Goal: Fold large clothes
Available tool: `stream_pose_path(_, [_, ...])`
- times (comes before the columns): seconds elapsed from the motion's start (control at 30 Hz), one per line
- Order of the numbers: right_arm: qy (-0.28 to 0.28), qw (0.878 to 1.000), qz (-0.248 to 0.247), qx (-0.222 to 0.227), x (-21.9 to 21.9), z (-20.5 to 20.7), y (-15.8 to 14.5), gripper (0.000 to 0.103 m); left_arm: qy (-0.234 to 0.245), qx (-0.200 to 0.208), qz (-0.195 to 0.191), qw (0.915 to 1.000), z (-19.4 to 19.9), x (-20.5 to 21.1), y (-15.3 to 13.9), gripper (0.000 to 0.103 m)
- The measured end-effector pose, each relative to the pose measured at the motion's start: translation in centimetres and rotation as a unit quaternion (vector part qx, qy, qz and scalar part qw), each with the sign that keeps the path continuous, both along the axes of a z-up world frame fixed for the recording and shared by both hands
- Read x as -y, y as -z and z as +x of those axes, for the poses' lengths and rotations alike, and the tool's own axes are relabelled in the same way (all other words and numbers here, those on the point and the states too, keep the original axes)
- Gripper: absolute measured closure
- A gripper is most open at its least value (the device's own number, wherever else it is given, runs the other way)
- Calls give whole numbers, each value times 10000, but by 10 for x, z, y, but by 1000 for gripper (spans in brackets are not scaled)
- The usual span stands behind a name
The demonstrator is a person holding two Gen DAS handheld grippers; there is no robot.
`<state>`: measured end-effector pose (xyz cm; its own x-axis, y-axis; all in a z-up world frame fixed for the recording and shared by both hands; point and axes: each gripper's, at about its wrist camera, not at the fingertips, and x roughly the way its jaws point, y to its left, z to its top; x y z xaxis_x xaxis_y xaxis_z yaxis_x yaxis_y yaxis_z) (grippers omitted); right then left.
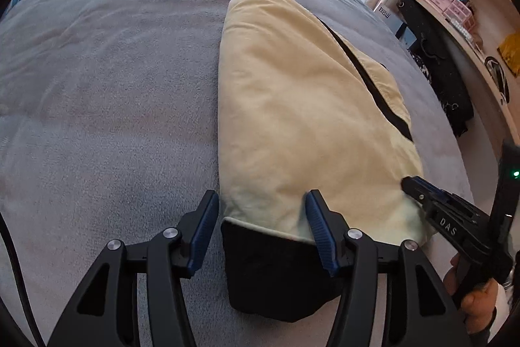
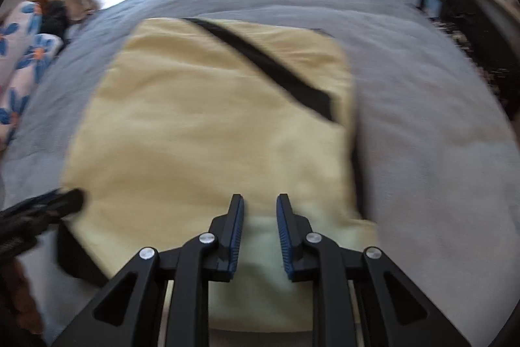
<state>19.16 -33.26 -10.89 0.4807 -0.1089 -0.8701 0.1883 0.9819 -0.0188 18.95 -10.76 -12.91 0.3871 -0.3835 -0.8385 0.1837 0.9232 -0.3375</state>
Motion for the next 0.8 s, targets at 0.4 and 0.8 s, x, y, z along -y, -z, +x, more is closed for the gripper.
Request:
stream_pose_path(0.4, [600, 9959, 672, -92, 48, -16, -5, 79, -101, 61, 251, 9996, -4, 6, -6, 41])
stream_pose_path(0.8, [362, 9876, 1517, 170, 31, -35, -61, 45, -240, 123, 752, 9968, -21, -8, -52, 28])
